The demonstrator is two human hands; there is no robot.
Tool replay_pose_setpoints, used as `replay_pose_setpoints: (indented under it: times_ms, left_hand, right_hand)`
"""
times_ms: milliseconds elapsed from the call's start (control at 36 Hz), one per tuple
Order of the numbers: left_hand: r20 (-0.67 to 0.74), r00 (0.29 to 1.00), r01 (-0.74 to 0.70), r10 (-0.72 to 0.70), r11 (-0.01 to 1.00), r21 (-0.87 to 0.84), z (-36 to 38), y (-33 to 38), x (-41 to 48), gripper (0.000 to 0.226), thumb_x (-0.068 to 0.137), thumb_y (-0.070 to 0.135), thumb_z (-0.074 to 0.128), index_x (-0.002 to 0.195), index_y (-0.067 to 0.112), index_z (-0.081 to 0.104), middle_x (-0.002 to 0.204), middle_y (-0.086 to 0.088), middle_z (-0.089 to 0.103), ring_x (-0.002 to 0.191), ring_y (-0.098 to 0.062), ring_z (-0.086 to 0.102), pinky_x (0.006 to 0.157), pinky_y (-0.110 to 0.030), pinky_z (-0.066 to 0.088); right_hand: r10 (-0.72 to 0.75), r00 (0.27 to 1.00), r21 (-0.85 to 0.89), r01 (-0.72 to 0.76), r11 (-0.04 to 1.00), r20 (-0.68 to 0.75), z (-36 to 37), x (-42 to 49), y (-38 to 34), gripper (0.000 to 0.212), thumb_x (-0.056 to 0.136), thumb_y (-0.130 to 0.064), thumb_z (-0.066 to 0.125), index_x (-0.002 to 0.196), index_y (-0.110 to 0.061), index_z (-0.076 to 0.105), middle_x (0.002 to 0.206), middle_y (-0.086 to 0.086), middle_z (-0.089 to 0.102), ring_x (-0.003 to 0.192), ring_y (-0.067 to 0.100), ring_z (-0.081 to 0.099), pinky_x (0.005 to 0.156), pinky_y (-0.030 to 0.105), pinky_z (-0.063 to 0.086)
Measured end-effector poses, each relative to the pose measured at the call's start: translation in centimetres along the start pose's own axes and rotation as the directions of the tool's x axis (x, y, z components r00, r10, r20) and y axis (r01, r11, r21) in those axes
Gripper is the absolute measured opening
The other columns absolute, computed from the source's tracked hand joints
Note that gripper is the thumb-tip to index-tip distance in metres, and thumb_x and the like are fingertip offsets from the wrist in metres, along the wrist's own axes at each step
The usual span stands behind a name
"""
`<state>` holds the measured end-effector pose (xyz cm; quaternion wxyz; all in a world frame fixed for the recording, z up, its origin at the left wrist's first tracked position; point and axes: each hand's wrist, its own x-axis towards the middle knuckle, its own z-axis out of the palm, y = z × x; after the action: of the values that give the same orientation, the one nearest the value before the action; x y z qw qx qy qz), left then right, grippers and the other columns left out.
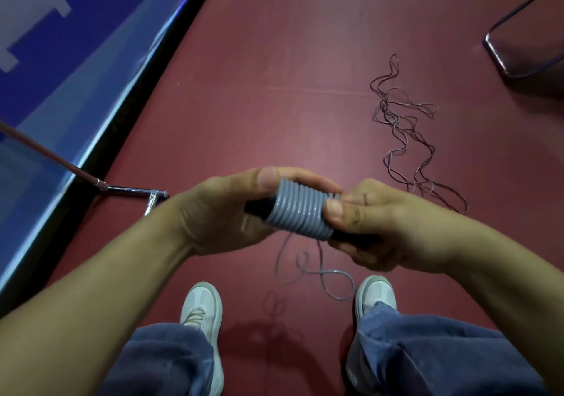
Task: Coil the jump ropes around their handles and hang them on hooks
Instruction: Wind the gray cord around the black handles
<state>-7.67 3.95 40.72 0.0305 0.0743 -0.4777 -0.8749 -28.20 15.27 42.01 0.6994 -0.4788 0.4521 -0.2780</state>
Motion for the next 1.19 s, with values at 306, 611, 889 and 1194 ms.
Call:
replay_pose_setpoints:
  times_ms: [306, 611, 889, 1194]
  left_hand:
    - [-0.359, 0.931, -0.132, 0.061, 0.975, -0.177, 1.6, -2.9, 1.3, 0.056, 0.082, 0.048, 0.043, 0.109, 0.005, 0.066, 0.09, -0.018, 0.053, 0.069, -0.02, 0.038, 0.062, -0.035, 0.026]
    - [-0.692, 0.706, 0.048, 0.152, 0.964, 0.26, 3.0, -4.8, 3.8, 0.037, 0.107, 0.025, 0.05, 0.085, 0.003, 0.071, 0.072, -0.014, 0.063, 0.054, -0.012, 0.039, 0.048, -0.023, 0.034]
    - [-0.679, 0.729, 0.184, -0.09, 0.981, 0.068, 2.6, -2.1, 3.2, 0.036, 0.105, 0.025, 0.052, 0.099, -0.007, 0.067, 0.07, -0.013, 0.063, 0.048, -0.01, 0.036, 0.042, -0.02, 0.025]
    - [-0.753, 0.633, 0.372, -0.179, 0.924, 0.093, 2.8, -1.1, 3.1, 0.036, 0.105, 0.031, 0.052, 0.081, 0.006, 0.062, 0.055, -0.001, 0.051, 0.039, -0.008, 0.032, 0.037, -0.019, 0.024]
  right_hand:
    - [0.031, 0.91, -0.082, -0.071, 0.994, -0.413, -0.7, 0.8, -0.2, 0.052, 0.085, -0.056, 0.065, 0.064, -0.009, 0.058, 0.046, 0.003, 0.031, 0.04, 0.012, 0.022, 0.042, 0.02, 0.018]
    - [-0.114, 0.724, -0.362, -0.197, 0.911, -0.68, 0.2, 2.3, 0.6, 0.052, 0.101, -0.045, 0.054, 0.071, -0.003, 0.064, 0.049, 0.002, 0.049, 0.038, 0.011, 0.036, 0.04, 0.025, 0.031]
    - [-0.084, 0.781, -0.324, -0.156, 0.933, -0.618, 0.0, 1.7, 0.1, 0.046, 0.106, -0.027, 0.041, 0.075, 0.004, 0.059, 0.047, -0.004, 0.046, 0.043, 0.013, 0.036, 0.047, 0.027, 0.029]
    - [-0.21, 0.785, -0.58, -0.221, 0.784, -0.583, 0.6, 2.7, 0.7, 0.034, 0.106, -0.027, 0.043, 0.079, -0.01, 0.056, 0.063, 0.005, 0.058, 0.05, 0.017, 0.043, 0.054, 0.037, 0.036]
